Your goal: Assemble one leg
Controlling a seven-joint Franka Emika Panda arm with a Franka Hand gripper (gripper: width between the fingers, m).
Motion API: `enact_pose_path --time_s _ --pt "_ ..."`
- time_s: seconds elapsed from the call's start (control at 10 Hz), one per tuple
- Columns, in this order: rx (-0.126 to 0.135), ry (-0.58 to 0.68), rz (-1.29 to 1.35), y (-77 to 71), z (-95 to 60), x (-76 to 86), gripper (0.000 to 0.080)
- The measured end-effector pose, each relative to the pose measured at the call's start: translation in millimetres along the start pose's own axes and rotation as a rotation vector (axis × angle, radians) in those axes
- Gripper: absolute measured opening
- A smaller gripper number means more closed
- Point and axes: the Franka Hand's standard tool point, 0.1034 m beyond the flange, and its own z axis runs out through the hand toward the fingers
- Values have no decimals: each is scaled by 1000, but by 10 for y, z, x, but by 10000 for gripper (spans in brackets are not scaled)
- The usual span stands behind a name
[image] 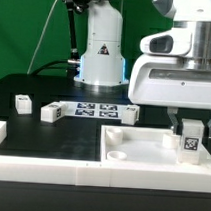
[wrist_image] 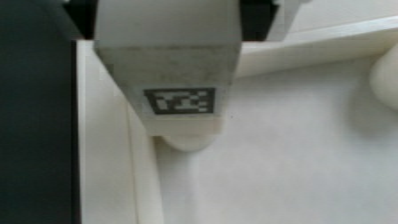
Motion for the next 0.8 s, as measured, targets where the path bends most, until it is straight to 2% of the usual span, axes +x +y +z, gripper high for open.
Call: enact_pose_path --time_s 0.3,0.5,0.8 --pt "6 -2 105 2 1 -1 291" --pt "7 -5 369 24 1 1 291" --pt "4 -8 627 50 1 4 292"
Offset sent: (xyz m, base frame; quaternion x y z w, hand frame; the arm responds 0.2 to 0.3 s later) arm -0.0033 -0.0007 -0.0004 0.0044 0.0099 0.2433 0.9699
